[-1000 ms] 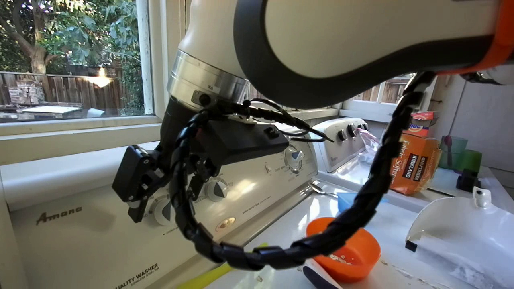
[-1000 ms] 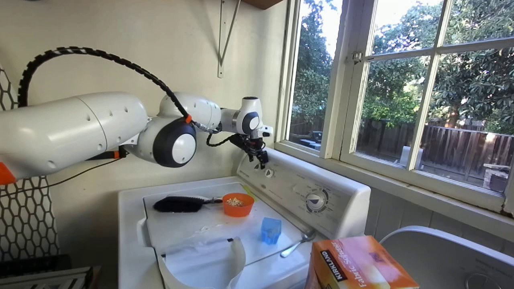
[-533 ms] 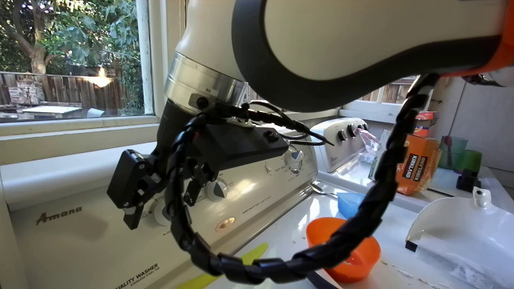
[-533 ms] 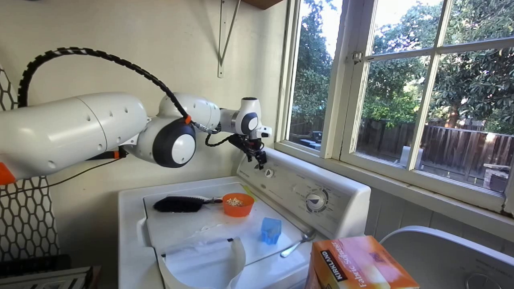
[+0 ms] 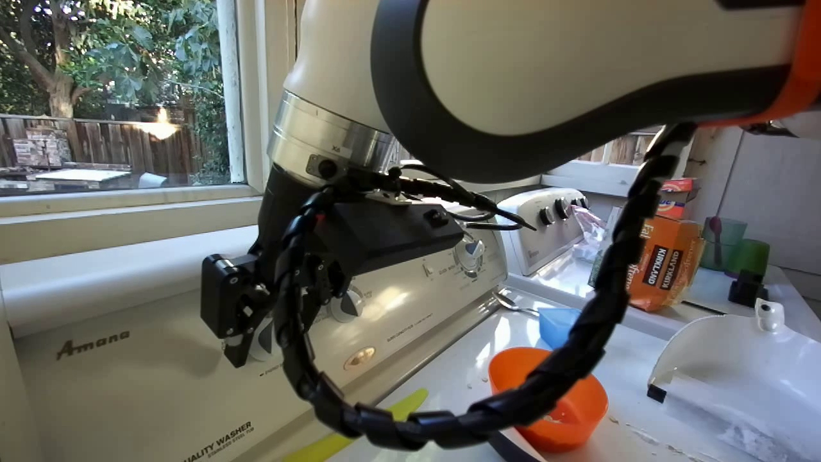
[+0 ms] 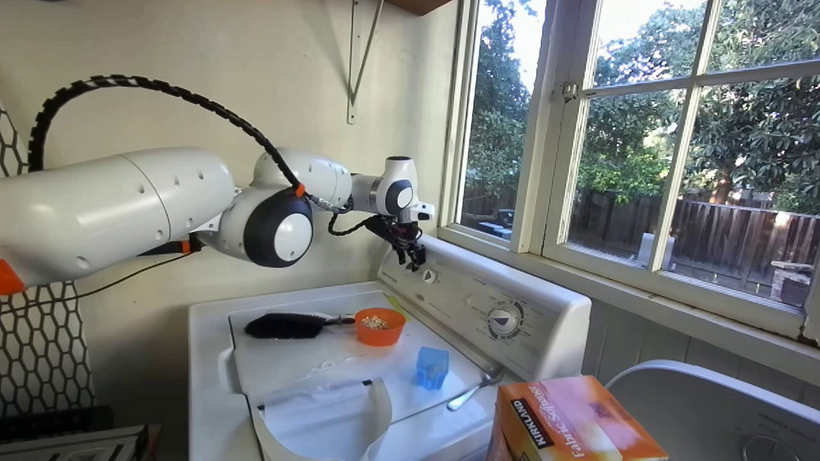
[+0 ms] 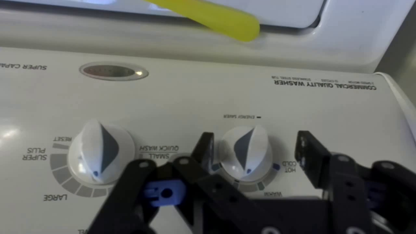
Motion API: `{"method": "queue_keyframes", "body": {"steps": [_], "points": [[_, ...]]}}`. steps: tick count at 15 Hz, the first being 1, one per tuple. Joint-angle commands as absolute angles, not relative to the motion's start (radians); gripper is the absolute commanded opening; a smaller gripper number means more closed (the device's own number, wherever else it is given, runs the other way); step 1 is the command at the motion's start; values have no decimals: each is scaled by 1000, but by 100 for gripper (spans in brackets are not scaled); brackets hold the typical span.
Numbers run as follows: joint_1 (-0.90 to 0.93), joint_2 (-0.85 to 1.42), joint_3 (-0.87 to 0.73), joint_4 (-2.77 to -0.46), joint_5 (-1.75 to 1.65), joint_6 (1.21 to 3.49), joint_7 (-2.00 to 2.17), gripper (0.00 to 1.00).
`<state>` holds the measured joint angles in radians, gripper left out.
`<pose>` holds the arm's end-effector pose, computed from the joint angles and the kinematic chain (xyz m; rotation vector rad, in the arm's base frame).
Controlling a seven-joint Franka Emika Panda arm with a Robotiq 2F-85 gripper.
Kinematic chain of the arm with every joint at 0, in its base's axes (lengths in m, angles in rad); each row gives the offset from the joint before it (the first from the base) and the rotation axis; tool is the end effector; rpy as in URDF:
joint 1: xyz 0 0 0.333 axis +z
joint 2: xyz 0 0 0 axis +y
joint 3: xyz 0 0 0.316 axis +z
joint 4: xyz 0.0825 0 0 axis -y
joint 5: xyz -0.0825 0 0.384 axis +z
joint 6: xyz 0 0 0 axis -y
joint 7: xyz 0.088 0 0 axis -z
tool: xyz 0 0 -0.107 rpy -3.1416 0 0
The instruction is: Rotate the button of the device anticlockwise
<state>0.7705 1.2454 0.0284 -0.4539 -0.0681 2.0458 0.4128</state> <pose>0.5971 0.5856 0.3178 -2.8903 -0.5598 -0.4590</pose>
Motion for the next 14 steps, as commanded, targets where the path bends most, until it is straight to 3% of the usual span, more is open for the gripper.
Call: {"method": "queue_keyframes", "body": {"steps": [1, 4, 7, 14], "points": [[778, 1255, 15, -445, -69, 2047, 424, 37], [780, 1249, 12, -455, -69, 2046, 421, 16], [786, 1247, 9, -455, -73, 2036, 416, 7], [791, 1230, -3, -465, -97, 1974, 337, 5]]}}
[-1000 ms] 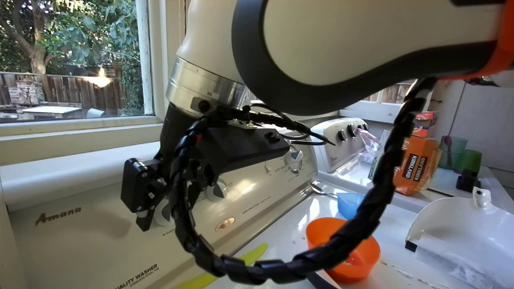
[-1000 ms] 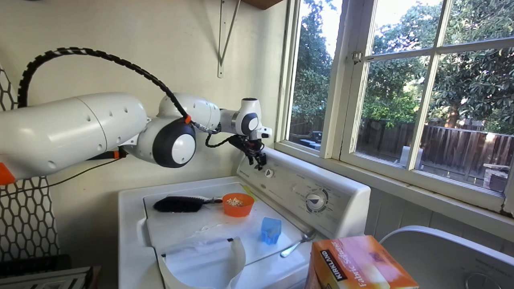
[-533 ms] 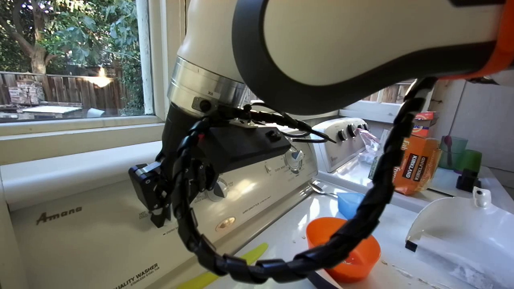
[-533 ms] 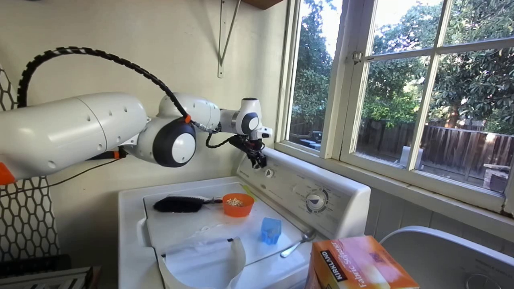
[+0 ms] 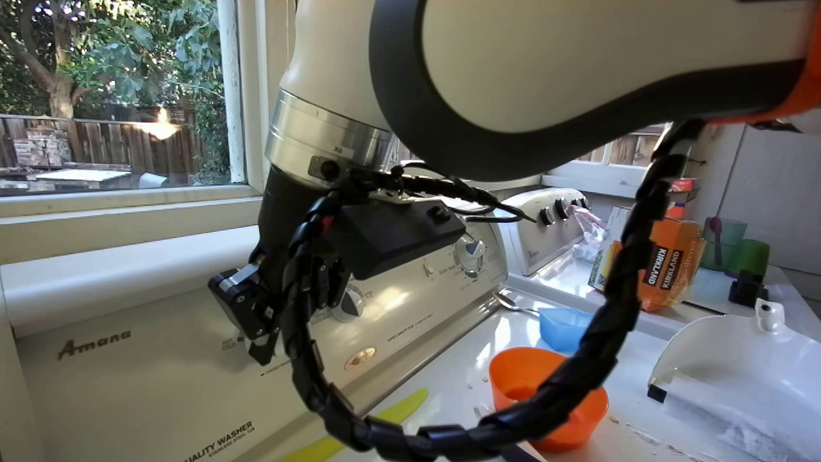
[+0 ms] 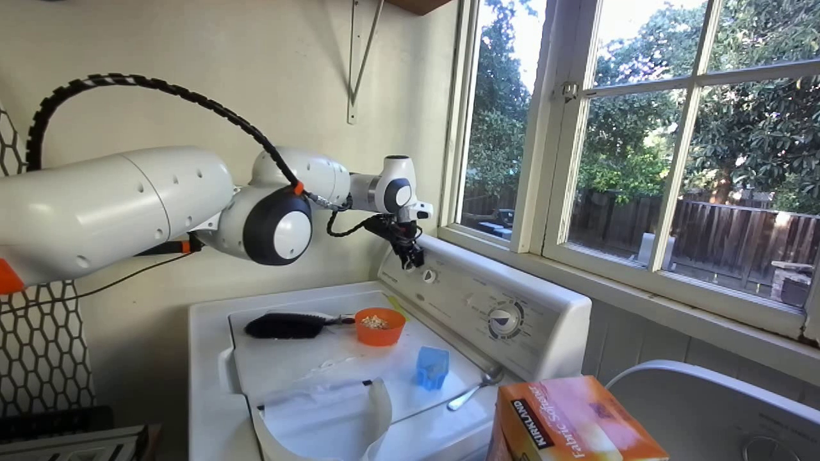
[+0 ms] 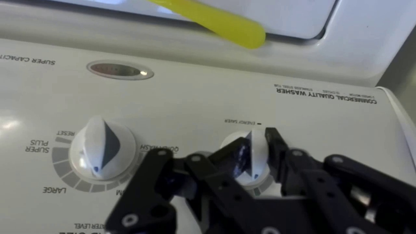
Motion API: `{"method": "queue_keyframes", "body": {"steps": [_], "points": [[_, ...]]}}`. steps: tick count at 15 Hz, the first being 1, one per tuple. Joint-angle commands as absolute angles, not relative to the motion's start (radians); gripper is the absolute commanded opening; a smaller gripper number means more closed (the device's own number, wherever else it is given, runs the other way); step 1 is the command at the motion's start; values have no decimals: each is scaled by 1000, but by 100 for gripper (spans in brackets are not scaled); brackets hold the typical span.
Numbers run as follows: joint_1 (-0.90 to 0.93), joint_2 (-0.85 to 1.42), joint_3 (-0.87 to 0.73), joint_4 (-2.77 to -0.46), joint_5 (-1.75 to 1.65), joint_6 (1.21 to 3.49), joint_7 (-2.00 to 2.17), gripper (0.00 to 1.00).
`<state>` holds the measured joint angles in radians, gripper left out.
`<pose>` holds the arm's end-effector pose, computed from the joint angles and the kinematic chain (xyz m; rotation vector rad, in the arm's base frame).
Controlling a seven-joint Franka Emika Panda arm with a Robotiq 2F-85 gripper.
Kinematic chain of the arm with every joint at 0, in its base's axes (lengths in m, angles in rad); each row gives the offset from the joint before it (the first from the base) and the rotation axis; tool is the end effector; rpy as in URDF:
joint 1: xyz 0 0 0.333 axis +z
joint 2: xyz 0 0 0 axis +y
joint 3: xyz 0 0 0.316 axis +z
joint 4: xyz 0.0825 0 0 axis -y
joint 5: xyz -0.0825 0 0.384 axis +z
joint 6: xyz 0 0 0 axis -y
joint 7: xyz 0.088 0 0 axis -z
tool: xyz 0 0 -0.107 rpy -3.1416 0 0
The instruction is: Rotate the button of the device anticlockwise
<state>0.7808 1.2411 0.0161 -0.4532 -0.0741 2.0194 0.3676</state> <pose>0.5926 0.5876 0.3187 -2.9065 -0.6455 -0.4555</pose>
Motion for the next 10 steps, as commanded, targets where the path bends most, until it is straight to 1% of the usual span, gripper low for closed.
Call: {"method": "queue_keyframes", "body": {"steps": [1, 10], "points": [[792, 1228, -3, -467, -101, 1965, 317, 3], [827, 1219, -57, -466, -190, 1931, 161, 4]]}}
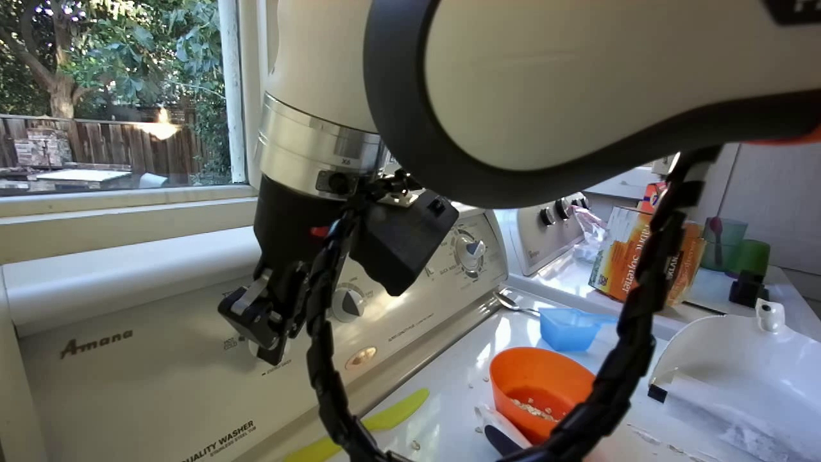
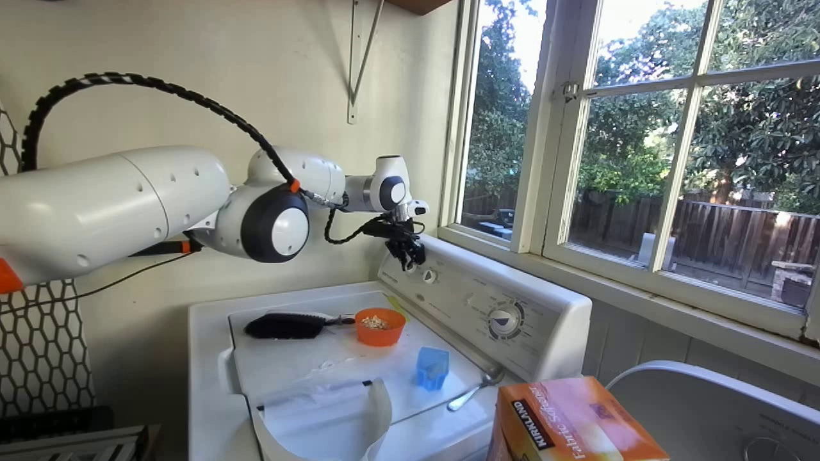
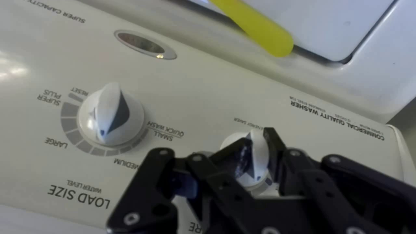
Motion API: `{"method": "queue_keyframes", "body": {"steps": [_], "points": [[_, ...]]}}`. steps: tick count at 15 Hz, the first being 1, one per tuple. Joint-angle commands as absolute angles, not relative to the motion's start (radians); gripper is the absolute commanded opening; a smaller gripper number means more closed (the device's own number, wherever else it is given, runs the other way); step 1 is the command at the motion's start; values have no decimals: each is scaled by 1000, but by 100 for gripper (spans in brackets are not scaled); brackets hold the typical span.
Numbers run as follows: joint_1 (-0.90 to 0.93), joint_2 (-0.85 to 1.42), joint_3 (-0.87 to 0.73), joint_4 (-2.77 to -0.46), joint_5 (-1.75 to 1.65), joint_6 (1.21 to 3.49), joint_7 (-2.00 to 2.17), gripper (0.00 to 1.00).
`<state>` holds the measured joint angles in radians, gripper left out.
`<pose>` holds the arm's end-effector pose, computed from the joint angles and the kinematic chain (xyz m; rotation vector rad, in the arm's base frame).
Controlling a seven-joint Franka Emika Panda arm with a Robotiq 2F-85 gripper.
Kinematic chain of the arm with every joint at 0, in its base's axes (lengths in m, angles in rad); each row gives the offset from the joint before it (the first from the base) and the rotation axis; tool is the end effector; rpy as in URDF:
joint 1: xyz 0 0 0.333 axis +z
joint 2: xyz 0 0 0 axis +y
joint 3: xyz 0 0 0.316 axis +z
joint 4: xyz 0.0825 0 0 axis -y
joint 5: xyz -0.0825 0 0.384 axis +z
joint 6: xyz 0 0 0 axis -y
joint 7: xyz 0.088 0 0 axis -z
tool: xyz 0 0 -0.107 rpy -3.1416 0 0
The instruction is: Rotate the button of the device anticlockwise
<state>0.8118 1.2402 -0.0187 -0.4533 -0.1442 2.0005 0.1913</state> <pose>0.5835 0.5948 0.3178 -2.9217 -0.9959 -0.5361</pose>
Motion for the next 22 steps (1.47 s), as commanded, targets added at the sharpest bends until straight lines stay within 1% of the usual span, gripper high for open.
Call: {"method": "queue_keyframes", "body": {"steps": [1, 22], "points": [[832, 1220, -65, -463, -200, 1932, 149, 4], [895, 1218, -139, -467, -350, 1868, -263, 4]]}}
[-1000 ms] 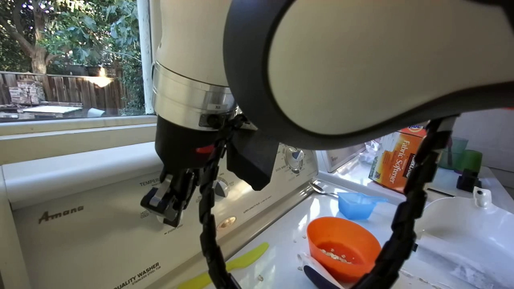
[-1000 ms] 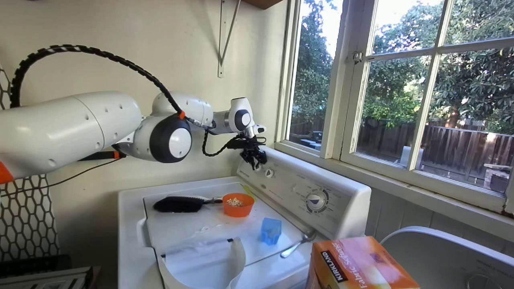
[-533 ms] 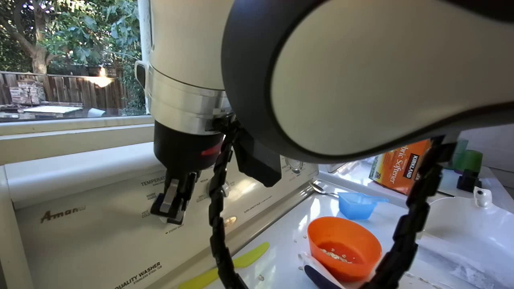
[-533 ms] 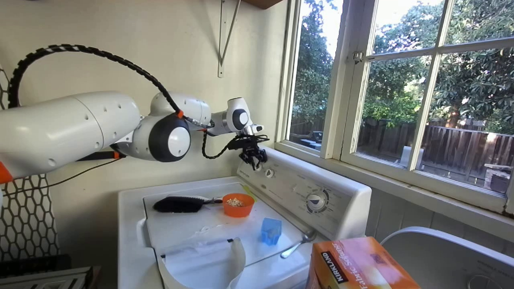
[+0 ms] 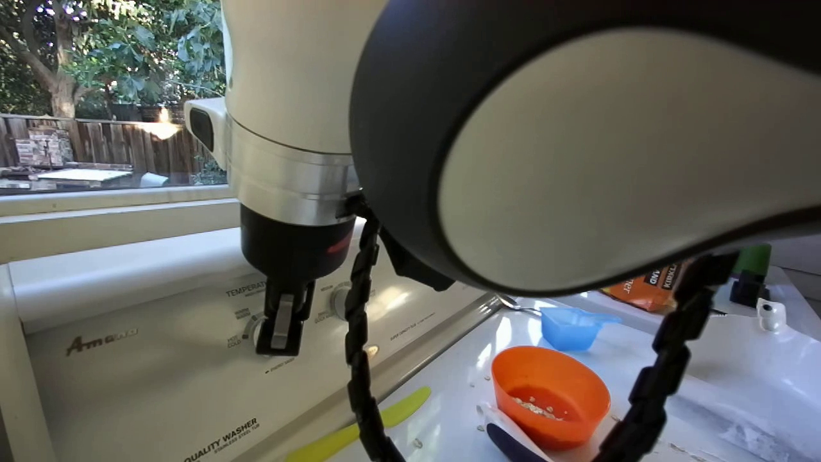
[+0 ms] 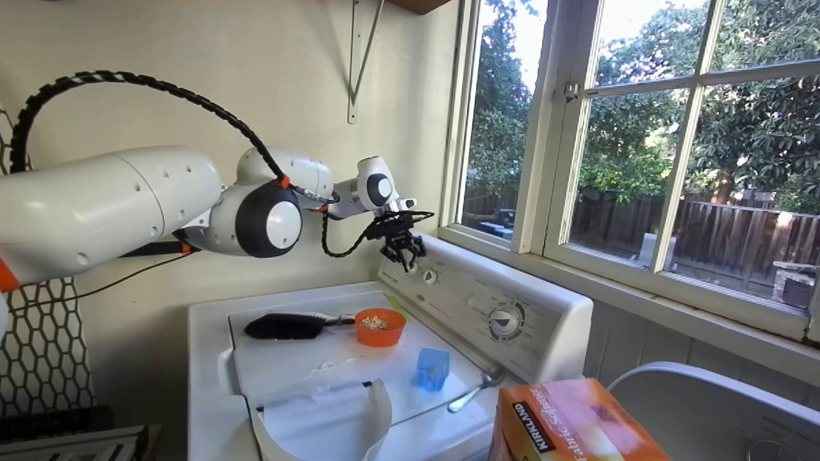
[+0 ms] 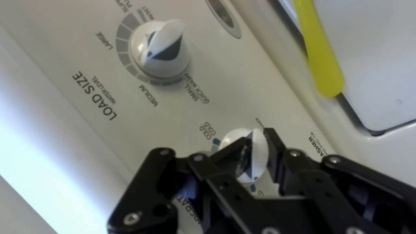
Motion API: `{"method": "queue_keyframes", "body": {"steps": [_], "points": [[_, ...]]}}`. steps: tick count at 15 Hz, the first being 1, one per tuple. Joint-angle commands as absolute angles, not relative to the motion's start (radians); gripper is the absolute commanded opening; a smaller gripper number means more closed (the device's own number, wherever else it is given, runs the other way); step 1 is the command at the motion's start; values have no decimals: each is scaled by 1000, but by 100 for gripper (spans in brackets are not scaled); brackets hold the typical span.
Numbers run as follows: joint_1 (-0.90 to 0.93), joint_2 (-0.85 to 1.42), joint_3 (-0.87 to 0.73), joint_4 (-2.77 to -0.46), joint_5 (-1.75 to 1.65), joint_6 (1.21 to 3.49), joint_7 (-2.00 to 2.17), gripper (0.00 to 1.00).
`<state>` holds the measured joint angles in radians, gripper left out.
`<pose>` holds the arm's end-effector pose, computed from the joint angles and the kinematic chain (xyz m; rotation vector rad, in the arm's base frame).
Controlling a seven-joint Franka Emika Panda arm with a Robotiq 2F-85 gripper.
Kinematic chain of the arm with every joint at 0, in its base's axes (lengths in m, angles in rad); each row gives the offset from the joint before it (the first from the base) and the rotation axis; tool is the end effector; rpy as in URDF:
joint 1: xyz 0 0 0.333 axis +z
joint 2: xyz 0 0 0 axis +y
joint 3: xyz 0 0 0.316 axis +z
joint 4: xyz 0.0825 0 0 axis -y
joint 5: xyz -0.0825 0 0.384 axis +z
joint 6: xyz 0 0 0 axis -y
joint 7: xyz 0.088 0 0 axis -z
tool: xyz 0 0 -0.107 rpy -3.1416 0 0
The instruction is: Rotate the button of the device anticlockwise
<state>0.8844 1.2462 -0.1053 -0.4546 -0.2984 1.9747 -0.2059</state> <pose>0.5638 0.6113 0.3146 2.3567 1.5288 0.5423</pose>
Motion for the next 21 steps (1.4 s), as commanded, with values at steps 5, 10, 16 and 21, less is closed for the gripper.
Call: {"method": "queue_keyframes", "body": {"steps": [5, 10, 16, 21], "points": [[902, 1207, -155, -467, -369, 1839, -265, 58], [899, 1180, -178, -458, -391, 1759, -220, 96], [880, 1140, -129, -451, -321, 1757, -36, 100], [866, 1104, -101, -449, -262, 1745, 185, 100]]}}
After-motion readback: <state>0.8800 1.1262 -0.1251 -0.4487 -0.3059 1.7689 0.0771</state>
